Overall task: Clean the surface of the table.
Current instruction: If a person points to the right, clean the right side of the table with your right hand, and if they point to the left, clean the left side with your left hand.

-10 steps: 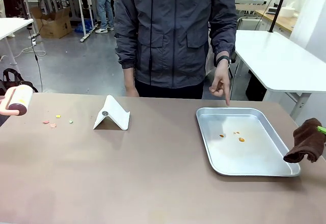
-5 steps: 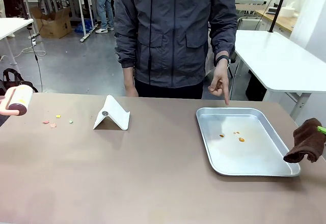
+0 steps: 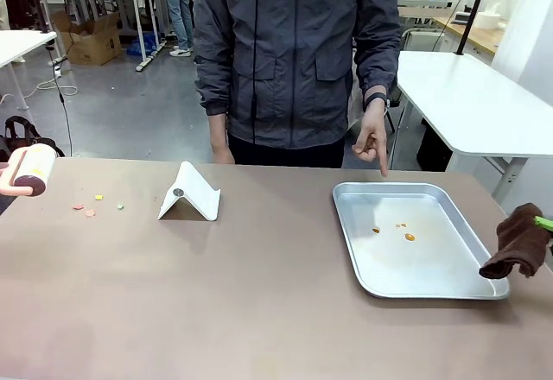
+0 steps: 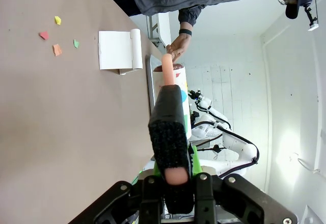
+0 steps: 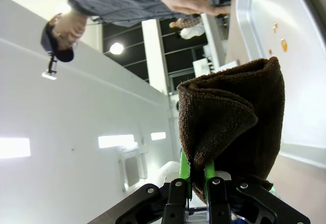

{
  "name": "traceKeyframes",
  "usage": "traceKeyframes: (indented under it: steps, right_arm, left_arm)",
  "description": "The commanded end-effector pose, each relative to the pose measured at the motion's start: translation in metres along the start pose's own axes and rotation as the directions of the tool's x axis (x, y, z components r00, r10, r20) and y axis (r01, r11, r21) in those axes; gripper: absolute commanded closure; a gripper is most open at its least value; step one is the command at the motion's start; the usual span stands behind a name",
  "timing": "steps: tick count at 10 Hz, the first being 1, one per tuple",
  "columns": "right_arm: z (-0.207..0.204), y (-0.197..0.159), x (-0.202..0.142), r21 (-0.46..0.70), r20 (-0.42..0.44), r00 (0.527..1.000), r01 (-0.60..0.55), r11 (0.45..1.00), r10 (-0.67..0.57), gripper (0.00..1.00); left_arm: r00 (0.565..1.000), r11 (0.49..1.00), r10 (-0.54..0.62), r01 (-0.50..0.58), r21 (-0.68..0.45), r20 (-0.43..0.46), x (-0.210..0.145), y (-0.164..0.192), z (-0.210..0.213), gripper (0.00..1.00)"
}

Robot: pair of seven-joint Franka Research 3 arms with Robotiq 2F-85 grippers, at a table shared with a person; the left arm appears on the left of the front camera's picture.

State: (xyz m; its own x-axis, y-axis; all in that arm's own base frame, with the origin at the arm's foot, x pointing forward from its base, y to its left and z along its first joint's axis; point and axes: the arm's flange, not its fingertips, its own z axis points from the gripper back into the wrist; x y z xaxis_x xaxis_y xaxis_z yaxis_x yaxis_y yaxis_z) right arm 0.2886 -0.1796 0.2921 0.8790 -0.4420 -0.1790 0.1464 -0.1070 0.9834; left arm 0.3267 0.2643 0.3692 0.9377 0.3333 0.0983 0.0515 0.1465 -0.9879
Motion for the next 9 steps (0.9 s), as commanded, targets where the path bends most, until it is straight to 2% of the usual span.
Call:
traceKeyframes:
  steps: [1, 3, 4, 5, 7, 9]
  right_arm:
    - [-0.037, 0.031, -0.008, -0.066, -0.045, 0.985, -0.17, 0.983, 0.167, 0.88]
    - [-0.087, 0.065, -0.002, -0.323, -0.151, 0.953, -0.298, 0.898, 0.262, 0.88]
    - [-0.118, 0.079, 0.003, -0.427, -0.246, 0.924, -0.374, 0.823, 0.293, 0.88]
    - [-0.143, 0.091, 0.008, -0.484, -0.355, 0.886, -0.448, 0.752, 0.299, 0.88]
    - [-0.179, 0.116, 0.012, -0.587, -0.447, 0.827, -0.56, 0.585, 0.342, 0.88]
    - [-0.203, 0.143, 0.019, -0.663, -0.519, 0.79, -0.612, 0.431, 0.325, 0.88]
  left_arm:
    - [1.0, 1.0, -0.006, 0.006, -0.002, 0.002, -0.005, -0.004, -0.002, 1.0]
    - [1.0, 1.0, -0.006, 0.006, -0.002, 0.002, -0.005, -0.004, -0.002, 1.0]
    - [1.0, 1.0, -0.006, 0.006, -0.002, 0.002, -0.005, -0.004, -0.002, 1.0]
    - [1.0, 1.0, -0.006, 0.006, -0.002, 0.002, -0.005, -0.004, -0.002, 1.0]
    - [1.0, 1.0, -0.006, 0.006, -0.002, 0.002, -0.005, -0.004, -0.002, 1.0]
    - [1.0, 1.0, -0.006, 0.006, -0.002, 0.002, -0.005, -0.004, -0.002, 1.0]
